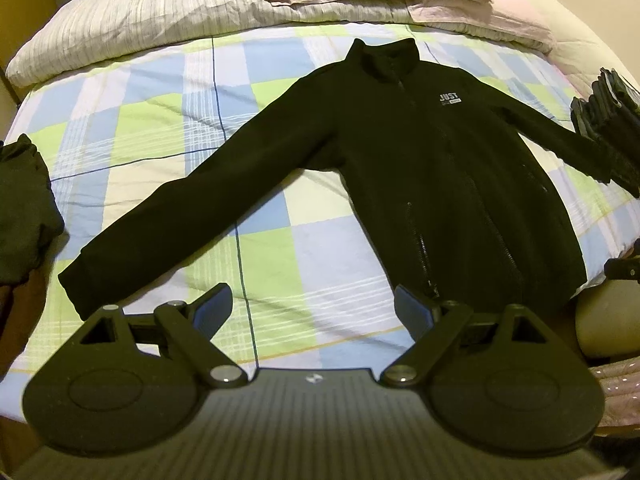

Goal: Fold clothes

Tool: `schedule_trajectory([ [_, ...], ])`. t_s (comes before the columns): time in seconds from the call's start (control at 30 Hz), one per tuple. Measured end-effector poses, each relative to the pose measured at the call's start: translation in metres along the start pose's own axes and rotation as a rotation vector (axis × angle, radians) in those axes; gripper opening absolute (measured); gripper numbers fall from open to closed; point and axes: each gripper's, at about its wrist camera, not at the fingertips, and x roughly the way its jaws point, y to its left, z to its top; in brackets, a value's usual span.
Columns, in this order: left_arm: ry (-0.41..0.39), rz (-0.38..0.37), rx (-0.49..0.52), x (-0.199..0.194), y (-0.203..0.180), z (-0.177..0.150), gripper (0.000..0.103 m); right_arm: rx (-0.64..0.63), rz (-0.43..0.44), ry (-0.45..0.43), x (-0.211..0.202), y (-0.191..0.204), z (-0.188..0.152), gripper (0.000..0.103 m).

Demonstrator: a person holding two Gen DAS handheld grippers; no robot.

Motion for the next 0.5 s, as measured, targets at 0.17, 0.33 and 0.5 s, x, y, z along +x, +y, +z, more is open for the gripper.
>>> schedule_trajectory([
  [0.17, -0.002, 0.003, 0.008, -0.002, 0.01, -0.003, 0.085, -0.005, 0.001, 0.001, 0.001, 0.011, 0.001, 0.09],
  [0.33, -0.013, 0.007, 0.013, -0.004, 0.024, -0.005, 0.085, -0.011, 0.001, -0.001, 0.002, 0.027, 0.004, 0.09],
  [0.5, -0.016, 0.015, 0.014, -0.007, 0.04, -0.007, 0.085, -0.032, 0.0, 0.005, 0.003, 0.046, 0.005, 0.09],
])
